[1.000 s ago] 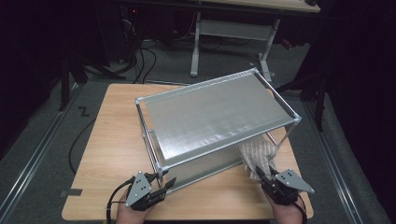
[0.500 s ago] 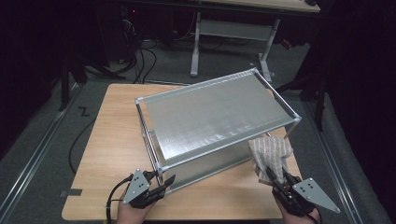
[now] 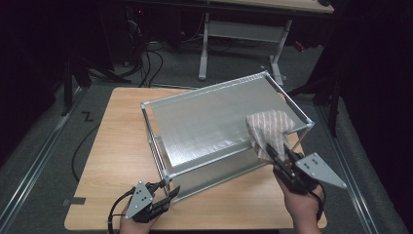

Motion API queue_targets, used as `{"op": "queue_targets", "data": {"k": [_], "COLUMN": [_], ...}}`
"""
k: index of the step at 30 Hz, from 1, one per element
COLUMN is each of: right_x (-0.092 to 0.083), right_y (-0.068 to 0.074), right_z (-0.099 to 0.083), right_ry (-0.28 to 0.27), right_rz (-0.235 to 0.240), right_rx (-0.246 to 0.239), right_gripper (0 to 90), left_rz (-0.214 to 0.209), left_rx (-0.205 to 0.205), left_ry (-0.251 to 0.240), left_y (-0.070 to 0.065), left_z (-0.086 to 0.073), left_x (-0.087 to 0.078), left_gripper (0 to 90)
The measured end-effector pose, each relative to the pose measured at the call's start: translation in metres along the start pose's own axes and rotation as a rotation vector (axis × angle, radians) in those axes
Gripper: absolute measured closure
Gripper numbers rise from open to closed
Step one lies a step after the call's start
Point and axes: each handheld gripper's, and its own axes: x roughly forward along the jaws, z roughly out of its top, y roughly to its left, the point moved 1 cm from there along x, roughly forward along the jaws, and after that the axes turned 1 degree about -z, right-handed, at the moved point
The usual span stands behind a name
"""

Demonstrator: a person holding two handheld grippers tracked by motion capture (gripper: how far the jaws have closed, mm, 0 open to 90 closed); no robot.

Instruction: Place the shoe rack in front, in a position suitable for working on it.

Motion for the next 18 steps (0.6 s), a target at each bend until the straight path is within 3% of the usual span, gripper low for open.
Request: {"op": "queue_targets", "data": {"k": [4,9,18], "right_x": [0.032,0.056,0.052], "right_y": [0.003,0.007,0.002], "right_z": [0.012,0.004,-0.004], "right_ry": [0.033,0.115,0.141], "right_rz": [0.002,-0.001,-0.006], "right_rx": [-0.022,-0.033,-0.03], "right_gripper": [67.8,67.8,68.2], "left_rz": [-0.002,-0.003,-0.014], "left_rx": [0.007,0.019,0.029], "left_ry": [0.001,-0.001,0.005], "left_y": [-0.002,-0.004,-0.008], "left_z": [0.0,0.001,0.001], "left_x": [-0.001,-0.001,-0.001], "left_gripper": [57.5,57.9,68.8]}}
